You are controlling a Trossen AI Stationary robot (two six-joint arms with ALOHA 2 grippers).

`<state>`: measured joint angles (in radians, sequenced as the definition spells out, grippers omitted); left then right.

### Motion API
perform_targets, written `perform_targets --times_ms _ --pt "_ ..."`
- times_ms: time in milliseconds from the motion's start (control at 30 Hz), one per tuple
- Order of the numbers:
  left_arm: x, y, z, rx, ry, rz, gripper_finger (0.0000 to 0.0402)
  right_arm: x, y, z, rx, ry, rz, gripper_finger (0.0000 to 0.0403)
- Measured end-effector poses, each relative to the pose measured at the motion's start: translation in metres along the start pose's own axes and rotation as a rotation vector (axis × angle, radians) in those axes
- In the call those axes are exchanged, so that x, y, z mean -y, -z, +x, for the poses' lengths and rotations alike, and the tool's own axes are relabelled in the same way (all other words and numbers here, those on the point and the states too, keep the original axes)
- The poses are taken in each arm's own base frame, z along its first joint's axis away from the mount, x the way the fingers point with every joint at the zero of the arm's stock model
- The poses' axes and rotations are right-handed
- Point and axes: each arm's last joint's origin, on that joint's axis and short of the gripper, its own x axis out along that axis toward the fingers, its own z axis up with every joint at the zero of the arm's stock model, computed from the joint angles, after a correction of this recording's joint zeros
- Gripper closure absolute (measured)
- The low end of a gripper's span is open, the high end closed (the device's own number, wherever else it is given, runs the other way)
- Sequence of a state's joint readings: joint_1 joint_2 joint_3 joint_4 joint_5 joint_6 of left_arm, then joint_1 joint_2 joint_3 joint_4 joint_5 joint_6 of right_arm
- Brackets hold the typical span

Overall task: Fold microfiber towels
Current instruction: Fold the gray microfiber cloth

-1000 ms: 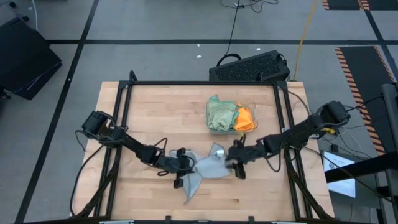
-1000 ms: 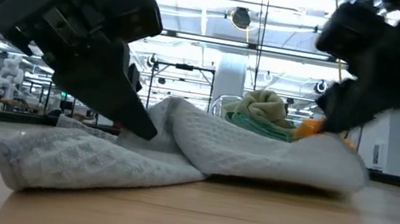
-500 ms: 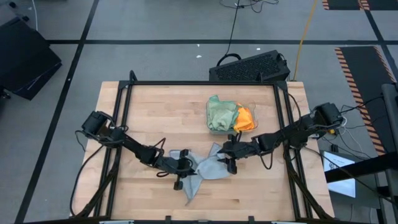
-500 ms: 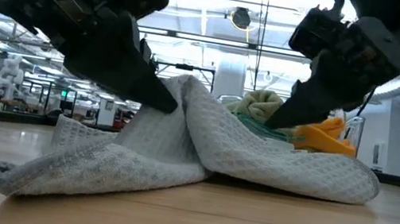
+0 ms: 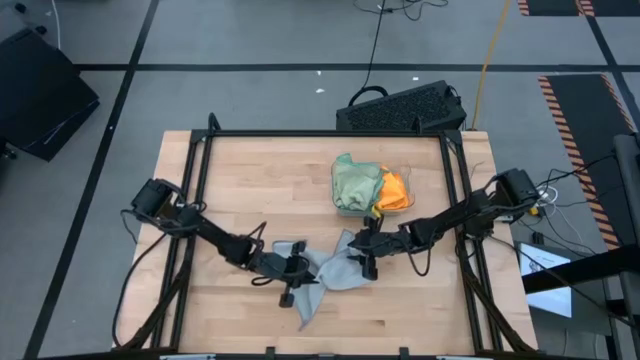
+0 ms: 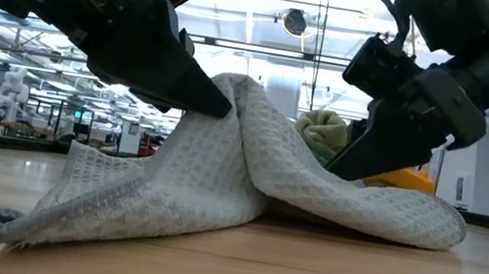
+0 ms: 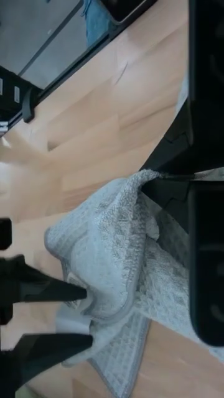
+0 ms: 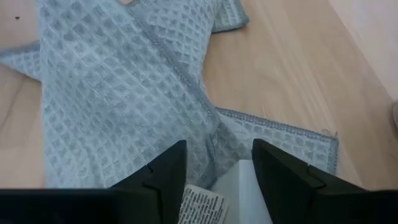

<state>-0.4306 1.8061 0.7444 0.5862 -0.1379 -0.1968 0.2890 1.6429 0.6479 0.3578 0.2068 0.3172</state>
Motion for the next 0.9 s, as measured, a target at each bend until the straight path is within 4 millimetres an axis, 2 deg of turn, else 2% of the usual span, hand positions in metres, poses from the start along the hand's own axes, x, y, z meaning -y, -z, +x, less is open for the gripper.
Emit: perform_targets --times_ms 133,400,567,767,900 --pt "0.005 0.001 -0.001 -0.003 0.017 0.013 0.0397 0.000 0.000 0.002 0.005 0.000 -0.042 0.0241" --pt "0.009 0.005 -0.001 -0.036 0.021 0.030 0.0381 -0.002 -0.003 0.000 0.027 -0.052 -0.093 0.0286" --pt "0.009 0.006 -0.001 -0.046 0.016 0.042 0.0397 -0.001 -0.007 0.001 0.048 -0.086 -0.059 0.0311" --pt "0.008 0.006 -0.001 -0.045 0.014 0.062 0.0383 0.008 -0.010 0.003 0.052 -0.068 0.031 0.0292" --pt "0.009 0.006 -0.001 -0.045 0.015 0.065 0.0394 0.007 -0.009 0.004 0.038 -0.135 0.049 0.0266"
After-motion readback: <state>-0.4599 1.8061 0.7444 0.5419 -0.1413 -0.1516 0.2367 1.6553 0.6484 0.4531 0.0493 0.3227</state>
